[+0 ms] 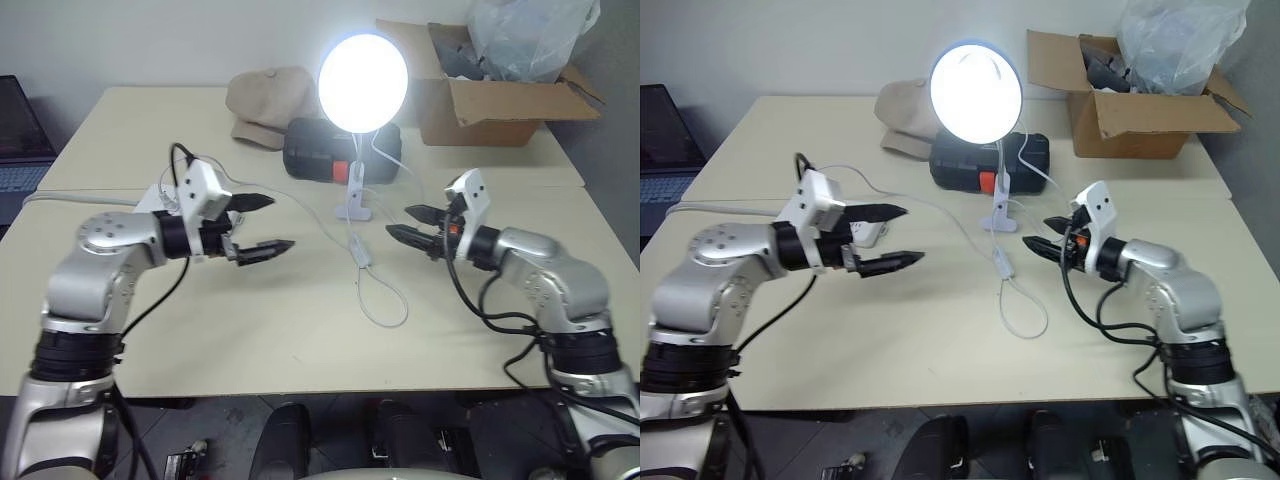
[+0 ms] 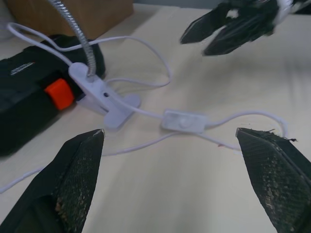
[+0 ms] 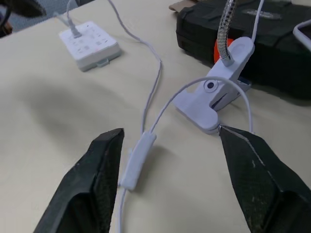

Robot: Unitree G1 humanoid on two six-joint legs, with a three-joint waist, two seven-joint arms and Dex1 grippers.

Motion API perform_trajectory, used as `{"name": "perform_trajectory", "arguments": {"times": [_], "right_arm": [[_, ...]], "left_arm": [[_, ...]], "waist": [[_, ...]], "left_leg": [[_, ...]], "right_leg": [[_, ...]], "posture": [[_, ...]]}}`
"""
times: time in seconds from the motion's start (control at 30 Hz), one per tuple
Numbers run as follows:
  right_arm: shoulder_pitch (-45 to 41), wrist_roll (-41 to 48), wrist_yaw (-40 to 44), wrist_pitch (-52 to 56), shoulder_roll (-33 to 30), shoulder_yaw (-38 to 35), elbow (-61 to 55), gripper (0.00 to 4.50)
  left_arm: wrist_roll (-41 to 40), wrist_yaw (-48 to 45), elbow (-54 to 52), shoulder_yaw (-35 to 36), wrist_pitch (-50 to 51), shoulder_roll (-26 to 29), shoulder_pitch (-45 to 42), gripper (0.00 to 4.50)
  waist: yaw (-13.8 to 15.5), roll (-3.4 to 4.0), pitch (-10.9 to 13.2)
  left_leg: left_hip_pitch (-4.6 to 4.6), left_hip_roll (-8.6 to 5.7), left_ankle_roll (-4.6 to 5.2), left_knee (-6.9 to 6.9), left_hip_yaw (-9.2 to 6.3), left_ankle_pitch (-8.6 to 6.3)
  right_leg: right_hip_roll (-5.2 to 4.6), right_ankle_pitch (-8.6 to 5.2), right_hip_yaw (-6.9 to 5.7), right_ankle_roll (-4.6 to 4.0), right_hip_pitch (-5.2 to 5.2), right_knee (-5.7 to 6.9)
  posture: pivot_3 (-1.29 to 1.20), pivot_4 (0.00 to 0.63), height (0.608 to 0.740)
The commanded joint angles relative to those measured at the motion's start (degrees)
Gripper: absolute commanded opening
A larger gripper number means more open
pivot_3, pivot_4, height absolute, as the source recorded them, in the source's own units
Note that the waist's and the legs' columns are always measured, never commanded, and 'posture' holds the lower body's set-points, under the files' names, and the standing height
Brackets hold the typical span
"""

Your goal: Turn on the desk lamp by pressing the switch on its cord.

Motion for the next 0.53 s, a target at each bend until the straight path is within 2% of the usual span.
{"name": "perform_trajectory", "arguments": {"times": [0.03,0.13,0.2,0.33,0.53], "right_arm": [[1.5,1.1,8.9,0.1,-8.5,0.1,-6.5,3.66],[4.1,0.3,15.4,-2.9,-15.9,-1.0,-7.5,3.66],[5.2,0.9,17.7,-4.0,-18.5,-2.6,-7.8,3.66],[6.2,1.8,19.5,-4.8,-20.6,-4.7,-7.9,3.66],[7.2,0.8,20.8,-6.5,-21.9,-4.7,-8.5,3.66]], "left_arm": [[-1.6,-0.6,-3.1,4.0,5.3,5.2,3.4,4.5],[-2.7,-0.4,-9.3,6.1,9.4,8.8,10.2,4.5],[-4.6,-0.2,-12.1,8.0,11.0,8.9,13.0,4.5],[-7.2,0.6,-14.8,9.8,12.8,8.5,15.5,4.5],[-8.1,0.5,-16.2,8.7,11.8,7.2,16.5,4.5]], "waist": [[-0.1,0.0,0.0],[-0.1,-0.01,0.0],[-0.1,-0.01,0.0],[0.1,-0.02,0.0],[0.2,-0.02,0.0]], "left_leg": [[0.01,0.0,0.0,-0.01,0.0,0.0],[0.04,0.01,0.0,-0.02,-0.01,0.0],[0.04,0.01,0.0,0.0,-0.01,0.0],[0.05,0.01,0.0,0.04,-0.07,0.0],[0.11,0.0,0.0,0.03,-0.04,0.0]], "right_leg": [[0.0,-0.05,0.0,0.09,0.0,0.0],[-0.01,-0.06,0.0,0.09,0.01,0.0],[-0.04,-0.07,-0.01,0.09,0.02,0.0],[-0.05,-0.07,-0.06,0.1,0.05,0.02],[-0.06,-0.08,-0.03,0.1,0.13,-0.02]], "posture": [[0.0,0.15,0.74],[0.0,0.15,0.74],[0.0,0.15,0.74],[0.0,0.15,0.74],[0.0,0.15,0.74]]}}
